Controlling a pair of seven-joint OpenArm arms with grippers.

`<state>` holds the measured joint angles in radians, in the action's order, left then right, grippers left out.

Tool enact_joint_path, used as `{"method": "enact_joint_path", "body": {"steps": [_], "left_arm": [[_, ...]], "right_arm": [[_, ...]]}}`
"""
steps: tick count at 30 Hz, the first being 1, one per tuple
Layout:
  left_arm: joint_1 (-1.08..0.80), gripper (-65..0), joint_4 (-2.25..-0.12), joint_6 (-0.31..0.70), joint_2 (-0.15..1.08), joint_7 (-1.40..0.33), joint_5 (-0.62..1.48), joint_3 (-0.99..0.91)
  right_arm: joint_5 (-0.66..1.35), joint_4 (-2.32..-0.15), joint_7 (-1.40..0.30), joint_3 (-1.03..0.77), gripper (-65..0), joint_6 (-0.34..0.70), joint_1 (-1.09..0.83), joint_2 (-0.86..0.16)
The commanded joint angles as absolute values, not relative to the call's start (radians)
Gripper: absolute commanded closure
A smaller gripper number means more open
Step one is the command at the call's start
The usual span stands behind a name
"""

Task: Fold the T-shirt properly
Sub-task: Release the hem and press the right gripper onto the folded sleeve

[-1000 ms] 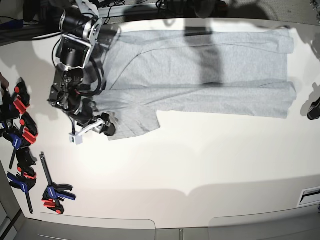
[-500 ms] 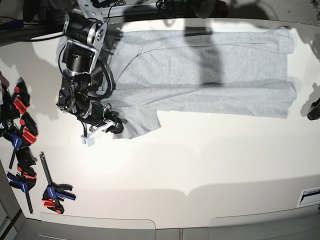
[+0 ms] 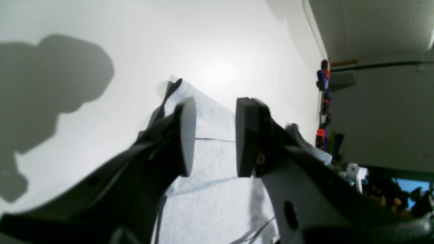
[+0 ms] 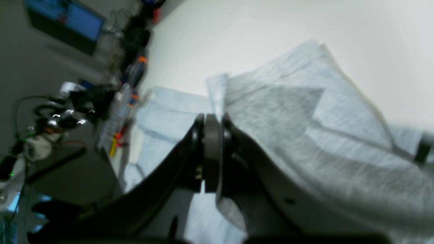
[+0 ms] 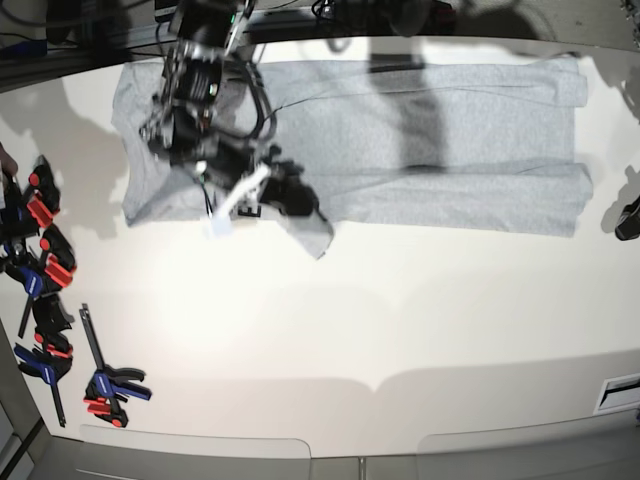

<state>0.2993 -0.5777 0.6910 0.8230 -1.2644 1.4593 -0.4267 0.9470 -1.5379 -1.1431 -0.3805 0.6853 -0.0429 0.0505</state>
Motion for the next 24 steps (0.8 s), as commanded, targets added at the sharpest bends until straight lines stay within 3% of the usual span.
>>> {"method": "enact_joint_path", "body": {"steps": [1,8,9,11,12,13,19,24], "left_arm": [[0.318,-18.1,-0.591,0.698,0.854,-1.264,1.484,-0.432],[0.318,-18.1,-0.591,0.698,0.854,-1.263,1.484,-0.432],[0.318,-18.1,-0.591,0.698,0.854,-1.262,1.484,-0.432],[0.318,-18.1,-0.591,0.698,0.854,-1.25,1.484,-0.432],[0.318,-18.2,-0.591,0.698,0.855,-1.244,1.484,-0.432],[0.318,-18.2,-0.591,0.698,0.855,-1.241,1.484,-0.432],[0.31,-19.0,-0.591,0.698,0.883,-1.242,1.484,-0.433],[0.234,-27.3,-0.591,0.698,0.901,-1.234,1.484,-0.433]], "right_arm": [[0.981,-1.593,-1.127,-0.379,0.0,0.698,-0.066,0.06],[0.98,-1.695,-1.129,-0.379,0.0,0.698,-0.229,0.066],[0.981,-1.695,-1.126,-0.379,-2.6,0.698,-0.237,0.067],[1.011,-1.695,-1.125,-0.379,-22.5,0.698,-0.249,0.067],[1.038,-1.695,-1.123,-0.379,-29.2,0.698,-0.25,0.067],[1.063,-1.695,-1.123,-0.379,-31.7,0.698,-0.249,0.067],[1.188,-1.696,-1.127,-0.379,-31.6,0.698,-0.22,0.067],[1.186,-1.698,-1.134,-0.379,-31.6,0.698,-0.185,0.067]]}}
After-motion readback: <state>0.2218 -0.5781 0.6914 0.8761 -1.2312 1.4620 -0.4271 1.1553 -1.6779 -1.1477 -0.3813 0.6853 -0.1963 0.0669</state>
